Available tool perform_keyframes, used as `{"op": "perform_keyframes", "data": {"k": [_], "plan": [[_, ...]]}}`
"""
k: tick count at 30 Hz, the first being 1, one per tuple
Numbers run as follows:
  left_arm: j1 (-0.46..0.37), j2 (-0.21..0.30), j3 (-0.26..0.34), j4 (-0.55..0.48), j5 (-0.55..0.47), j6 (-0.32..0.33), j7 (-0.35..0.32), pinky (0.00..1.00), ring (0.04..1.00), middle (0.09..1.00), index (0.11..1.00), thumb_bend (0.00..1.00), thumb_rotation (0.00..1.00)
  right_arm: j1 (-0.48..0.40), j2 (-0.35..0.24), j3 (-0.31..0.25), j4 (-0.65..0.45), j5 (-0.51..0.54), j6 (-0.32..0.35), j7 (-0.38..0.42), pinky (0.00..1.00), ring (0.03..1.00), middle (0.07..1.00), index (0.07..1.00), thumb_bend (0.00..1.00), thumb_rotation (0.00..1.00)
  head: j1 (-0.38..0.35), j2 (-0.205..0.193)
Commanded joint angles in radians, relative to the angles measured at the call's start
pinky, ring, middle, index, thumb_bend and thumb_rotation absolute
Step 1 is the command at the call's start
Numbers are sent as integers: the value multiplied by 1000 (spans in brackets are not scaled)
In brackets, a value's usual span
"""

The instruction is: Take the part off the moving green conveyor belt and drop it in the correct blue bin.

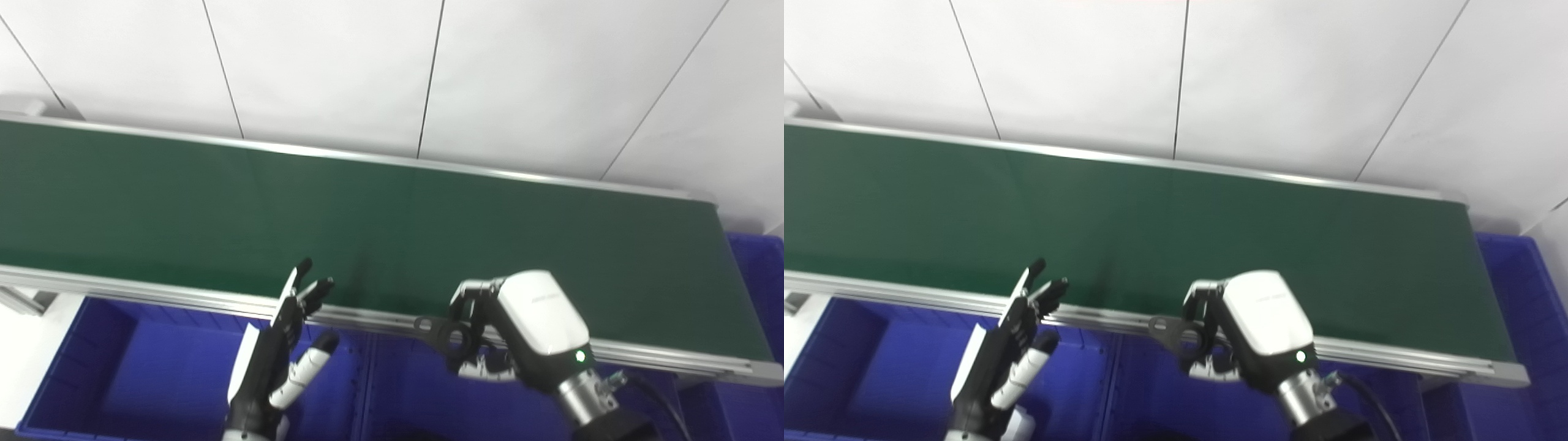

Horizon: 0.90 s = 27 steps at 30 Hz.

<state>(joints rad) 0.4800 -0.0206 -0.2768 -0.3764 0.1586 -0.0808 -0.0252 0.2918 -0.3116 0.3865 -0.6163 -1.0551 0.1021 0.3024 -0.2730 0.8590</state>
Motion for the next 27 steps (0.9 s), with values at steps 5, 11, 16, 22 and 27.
{"op": "perform_keyframes", "data": {"k": [5,11,16,22,27], "plan": [[-11,4,7,-65,-17,27,-17,891,885,867,990,519,836,63,10,29,10,-39,-67,-20,414,433,377,484,517,134,-13,26],[-15,2,7,-76,-14,40,-25,895,875,853,997,502,846,79,8,78,107,-90,-69,-22,407,404,361,485,519,135,-11,30],[-6,-4,2,-79,-13,37,-22,891,868,845,994,510,835,71,-7,90,191,-100,-103,-86,447,393,365,485,520,132,1,29],[-4,-2,-2,-94,-12,51,-24,890,870,844,999,509,841,49,-14,82,243,-111,-116,-165,368,378,361,485,521,132,1,39],[-7,3,1,-94,-7,49,-24,873,858,837,995,493,849,41,-11,82,276,-124,-114,-222,374,398,416,484,527,66,0,43]]}}
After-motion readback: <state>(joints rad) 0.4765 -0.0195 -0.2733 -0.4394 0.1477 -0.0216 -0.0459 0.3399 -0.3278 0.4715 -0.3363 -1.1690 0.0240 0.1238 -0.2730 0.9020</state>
